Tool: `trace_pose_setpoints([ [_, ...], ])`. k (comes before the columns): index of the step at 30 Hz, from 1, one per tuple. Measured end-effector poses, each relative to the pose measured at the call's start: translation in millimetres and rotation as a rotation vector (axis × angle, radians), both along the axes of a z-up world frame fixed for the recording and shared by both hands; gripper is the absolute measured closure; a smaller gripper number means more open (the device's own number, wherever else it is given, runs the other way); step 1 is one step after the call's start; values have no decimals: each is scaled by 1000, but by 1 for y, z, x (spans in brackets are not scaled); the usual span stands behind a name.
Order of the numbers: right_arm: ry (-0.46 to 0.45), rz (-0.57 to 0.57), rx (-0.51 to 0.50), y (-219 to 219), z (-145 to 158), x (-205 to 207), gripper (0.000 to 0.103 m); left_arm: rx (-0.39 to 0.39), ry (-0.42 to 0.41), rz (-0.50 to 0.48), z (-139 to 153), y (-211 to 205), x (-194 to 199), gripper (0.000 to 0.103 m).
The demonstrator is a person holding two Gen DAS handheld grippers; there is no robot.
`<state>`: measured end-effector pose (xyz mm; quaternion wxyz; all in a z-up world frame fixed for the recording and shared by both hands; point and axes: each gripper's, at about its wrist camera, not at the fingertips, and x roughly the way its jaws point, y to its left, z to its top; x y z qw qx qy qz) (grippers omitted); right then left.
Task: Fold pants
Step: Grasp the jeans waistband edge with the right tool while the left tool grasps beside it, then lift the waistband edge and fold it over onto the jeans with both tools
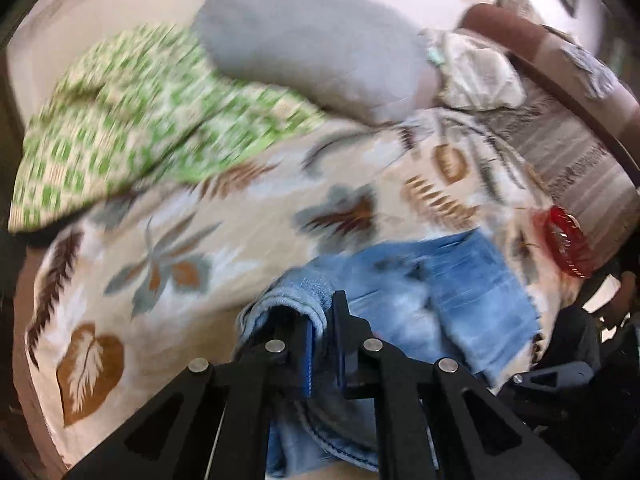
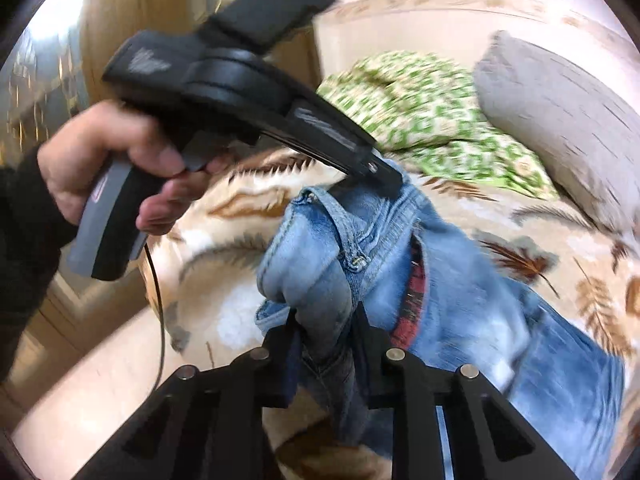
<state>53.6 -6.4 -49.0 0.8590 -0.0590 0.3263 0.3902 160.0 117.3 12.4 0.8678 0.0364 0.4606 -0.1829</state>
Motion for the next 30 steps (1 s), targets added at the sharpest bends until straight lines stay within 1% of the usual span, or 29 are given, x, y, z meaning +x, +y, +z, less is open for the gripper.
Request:
trace_pose_setpoints([
  [1, 6, -24, 32, -18, 4, -1, 80, 2, -13, -17, 7, -13, -2, 97],
  [2, 14, -56, 65, -38, 7, -2, 80, 9, -28, -47, 16, -35, -4, 97],
  [3, 28, -91, 101, -59, 8, -3, 80, 11, -33, -68, 19, -48, -3, 97],
  [4, 47, -118, 133, -76, 7, -1, 80, 17, -37, -101, 22, -70, -2, 97],
  [7, 122, -224, 234, -136, -2, 4, 80, 58, -41, -192, 19, -128, 1, 97],
  [9, 184, -305, 280, -176, -17, 7, 80, 60, -18, -225, 11, -158, 5, 97],
  [10, 211, -334, 300, -191, -22, 11, 80, 62, -4, -255, 4, -181, 9, 97],
  [11, 245, -373, 324, -209, -31, 12, 80, 59, 6, -270, 0, -192, 11, 98],
  [13, 296, -434, 362, -237, -47, 11, 80, 45, 34, -312, -14, -226, 15, 98],
  [16, 324, -501, 372, -265, -61, 6, 80, 64, 78, -339, -41, -269, 21, 98],
  [18, 329, -535, 357, -275, -68, 6, 80, 85, 130, -322, -66, -286, 28, 98],
  [21, 371, -570, 346, -285, -80, 10, 80, 134, 193, -302, -104, -304, 36, 98],
  [23, 402, -579, 340, -285, -87, 13, 76, 163, 210, -295, -118, -310, 38, 97],
  [24, 414, -579, 342, -286, -89, 15, 75, 163, 208, -290, -118, -310, 38, 95],
  [26, 425, -580, 365, -290, -88, 15, 64, 136, 215, -287, -108, -310, 37, 73],
  [27, 423, -580, 381, -293, -86, 14, 53, 90, 213, -299, -94, -307, 33, 46],
  [28, 419, -576, 401, -296, -84, 12, 43, 60, 195, -304, -81, -302, 29, 24],
  [29, 414, -576, 418, -299, -81, 9, 38, 41, 166, -302, -67, -297, 24, 21],
  [30, 402, -589, 414, -301, -77, 6, 29, 40, 140, -297, -56, -294, 22, 21],
])
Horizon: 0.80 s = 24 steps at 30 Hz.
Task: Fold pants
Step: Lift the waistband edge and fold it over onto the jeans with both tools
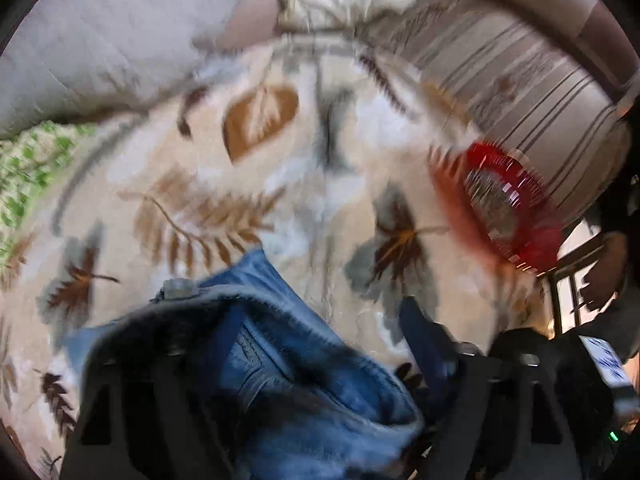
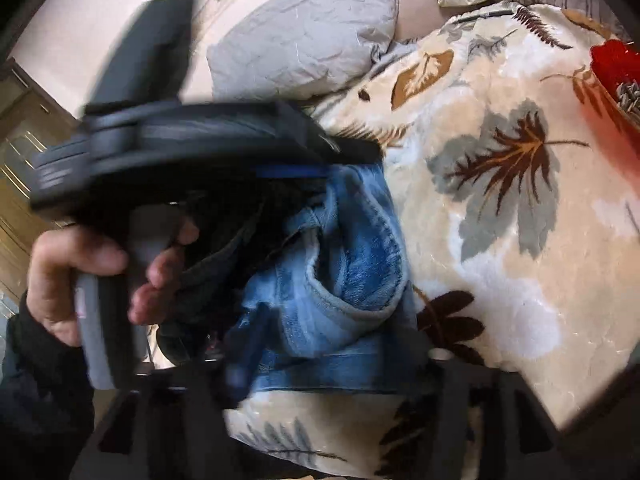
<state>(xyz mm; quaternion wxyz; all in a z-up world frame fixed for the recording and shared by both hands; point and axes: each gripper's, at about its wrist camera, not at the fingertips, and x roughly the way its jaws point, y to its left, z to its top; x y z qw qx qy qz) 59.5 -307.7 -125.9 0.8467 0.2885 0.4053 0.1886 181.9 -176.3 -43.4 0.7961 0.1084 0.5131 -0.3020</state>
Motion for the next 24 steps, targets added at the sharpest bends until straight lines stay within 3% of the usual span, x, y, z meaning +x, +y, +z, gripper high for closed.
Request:
trace_pose_setpoints([
  [5, -71, -32, -31, -14, 24, -18, 28, 7, -140, 42, 59, 52, -24, 15],
  [9, -110, -37, -42, -16, 41, -31, 28, 45, -179, 107, 70, 99, -36, 13],
  [16, -142, 54, -24, 16, 55, -35, 28, 140, -172, 120, 36, 173, -96, 13],
  [24, -144, 155, -60, 57, 48, -26, 28, 152, -186, 82, -38, 188, -129, 13],
])
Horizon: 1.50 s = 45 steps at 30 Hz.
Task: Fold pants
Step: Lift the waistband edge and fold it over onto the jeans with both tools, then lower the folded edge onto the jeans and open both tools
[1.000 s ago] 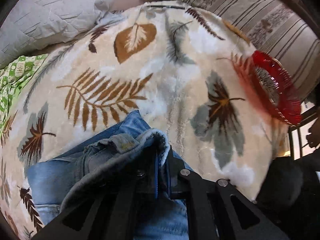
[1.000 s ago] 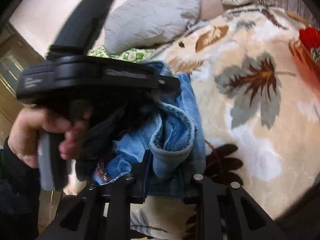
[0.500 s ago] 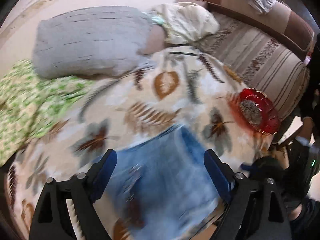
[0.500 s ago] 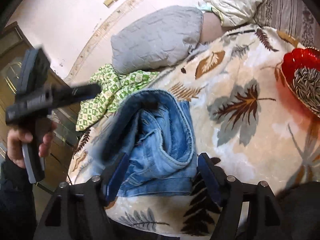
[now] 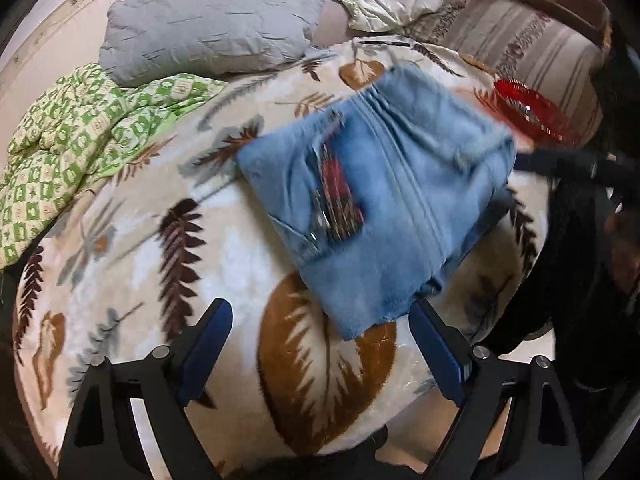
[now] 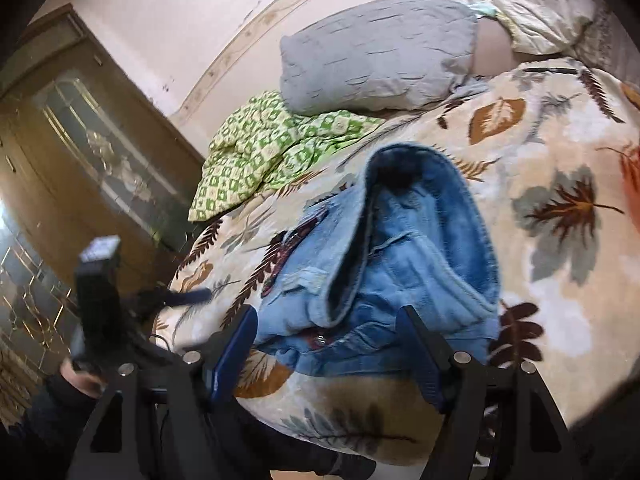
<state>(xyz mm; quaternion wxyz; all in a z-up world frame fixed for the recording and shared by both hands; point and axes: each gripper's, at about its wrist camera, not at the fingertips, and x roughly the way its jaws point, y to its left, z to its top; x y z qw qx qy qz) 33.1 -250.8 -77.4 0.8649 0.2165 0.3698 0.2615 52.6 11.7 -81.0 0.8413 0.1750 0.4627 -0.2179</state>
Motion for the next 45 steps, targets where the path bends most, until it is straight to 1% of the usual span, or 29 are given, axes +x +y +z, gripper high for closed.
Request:
trace_pose_setpoints([
  [2, 4, 8, -14, 7, -1, 4, 28, 10, 0, -7, -11, -1, -1, 13],
  [3, 6, 12, -18, 10, -2, 7, 28, 27, 29, -16, -16, -3, 2, 13],
  [5, 7, 16, -26, 12, -2, 10, 28, 33, 48, -26, -19, -6, 5, 13],
  [6, 10, 21, -29, 16, -3, 13, 31, 26, 44, -31, -18, -7, 7, 13],
  [7, 10, 32, -29, 19, -3, 16, 42, 23, 37, -28, -16, -8, 9, 15],
  [8, 5, 44, -34, 23, -3, 18, 55, 20, 35, -26, -16, -8, 10, 24],
  [9, 3, 62, -59, 29, -3, 21, 76, 10, 55, -33, -16, -9, 14, 64],
  [10, 0, 76, -84, 34, -3, 22, 77, -19, 100, -54, -19, -12, 15, 83],
  [11, -21, 85, -108, 38, -1, 20, 78, -14, 105, -57, -20, -16, 16, 84],
  [13, -57, 97, -136, 39, 6, 17, 80, 16, 80, -77, -17, -25, 11, 87],
  [14, -76, 98, -142, 37, 12, 16, 81, -1, 68, -86, -11, -27, 9, 87],
  [16, -117, 85, -146, 26, 28, 16, 82, -92, 35, -98, 11, -29, 6, 87],
  [18, -144, 62, -156, 10, 43, 18, 83, -134, 2, -121, 25, -33, 4, 87],
  [21, -140, 32, -204, -12, 50, 24, 84, -102, -8, -172, 22, -50, 4, 87],
  [22, -110, 30, -217, -18, 43, 28, 84, -62, 14, -173, 11, -55, 8, 87],
  [23, -75, 21, -235, -23, 32, 32, 88, -19, 50, -163, -3, -58, 12, 86],
  [24, -27, 2, -289, -26, 15, 36, 89, -4, 79, -154, -13, -58, 16, 85],
  [25, 17, 16, -286, -27, -1, 40, 89, -11, 110, -140, -24, -55, 20, 83],
  [27, 130, 32, -257, -25, -41, 46, 89, -54, 123, -125, -26, -48, 21, 83],
  [29, 74, 29, -296, -20, -44, 43, 89, -47, 125, -121, -25, -48, 21, 82],
  [33, 84, 20, -300, -19, -43, 48, 89, -41, 119, -114, -25, -50, 16, 82],
  [37, 76, 17, -300, -20, -42, 45, 89, -31, 107, -93, -25, -52, 12, 78],
  [38, 73, 18, -308, -19, -42, 45, 89, -12, 102, -81, -27, -52, 10, 64],
  [39, 69, 16, -316, -18, -41, 45, 87, 29, 114, -57, -33, -51, 11, 38],
  [40, 65, 14, -321, -17, -40, 44, 86, 69, 126, -27, -40, -49, 14, 19],
  [41, 58, 11, -325, -17, -38, 43, 86, 86, 131, 17, -43, -45, 16, 16],
  [42, 56, 11, -330, -18, -36, 42, 82, 52, 134, 28, -39, -41, 16, 16],
  [44, 36, 2, -345, -19, -28, 37, 73, -65, 115, 45, -21, -28, 11, 16],
  [45, 17, -2, -353, -20, -23, 33, 51, -93, 101, 56, -14, -22, 10, 13],
])
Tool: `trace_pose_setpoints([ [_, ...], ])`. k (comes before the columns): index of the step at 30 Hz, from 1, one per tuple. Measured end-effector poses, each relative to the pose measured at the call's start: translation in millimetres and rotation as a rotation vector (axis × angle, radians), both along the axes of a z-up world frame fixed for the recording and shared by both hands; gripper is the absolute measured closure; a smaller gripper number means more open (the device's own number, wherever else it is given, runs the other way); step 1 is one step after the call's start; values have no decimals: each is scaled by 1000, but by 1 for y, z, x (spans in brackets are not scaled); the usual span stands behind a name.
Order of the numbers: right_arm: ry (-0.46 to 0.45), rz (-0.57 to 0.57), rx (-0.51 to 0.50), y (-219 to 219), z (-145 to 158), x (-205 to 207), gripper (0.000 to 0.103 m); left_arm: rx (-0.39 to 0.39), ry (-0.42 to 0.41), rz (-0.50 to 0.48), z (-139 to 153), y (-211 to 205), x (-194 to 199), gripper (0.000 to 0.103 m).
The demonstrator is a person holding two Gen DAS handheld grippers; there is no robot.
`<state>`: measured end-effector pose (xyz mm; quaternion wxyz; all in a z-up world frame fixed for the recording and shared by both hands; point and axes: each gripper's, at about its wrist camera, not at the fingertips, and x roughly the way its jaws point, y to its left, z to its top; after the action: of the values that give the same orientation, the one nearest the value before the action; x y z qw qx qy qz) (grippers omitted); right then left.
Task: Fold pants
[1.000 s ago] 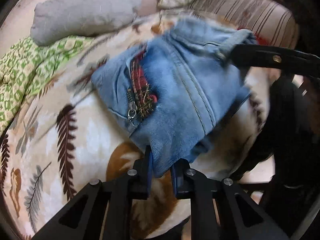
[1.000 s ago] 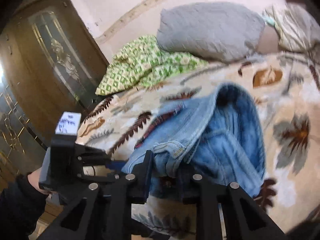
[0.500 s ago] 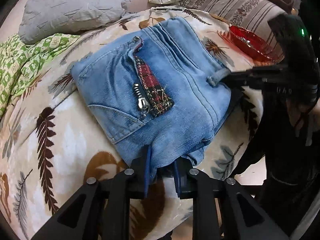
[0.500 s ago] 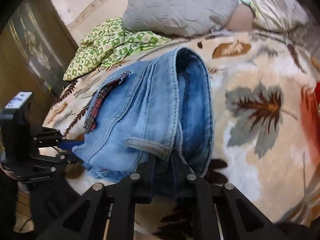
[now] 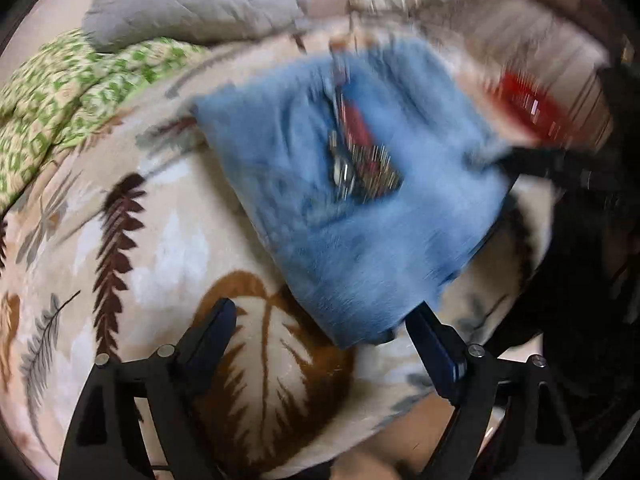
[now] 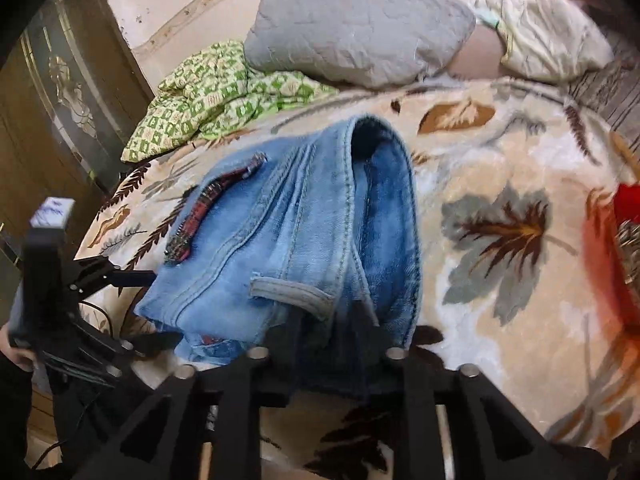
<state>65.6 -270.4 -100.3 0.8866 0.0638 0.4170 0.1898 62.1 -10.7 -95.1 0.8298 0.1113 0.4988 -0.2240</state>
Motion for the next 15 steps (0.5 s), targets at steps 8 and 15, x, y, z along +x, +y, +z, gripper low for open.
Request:
trace_pose_setpoints([
  [8, -128, -40, -43, -6, 36, -18, 0, -236, -34, 187, 39, 54, 15, 6],
  [15, -37, -90, 98, -22, 35, 3, 0, -334, 50, 325, 23, 63, 53, 2],
])
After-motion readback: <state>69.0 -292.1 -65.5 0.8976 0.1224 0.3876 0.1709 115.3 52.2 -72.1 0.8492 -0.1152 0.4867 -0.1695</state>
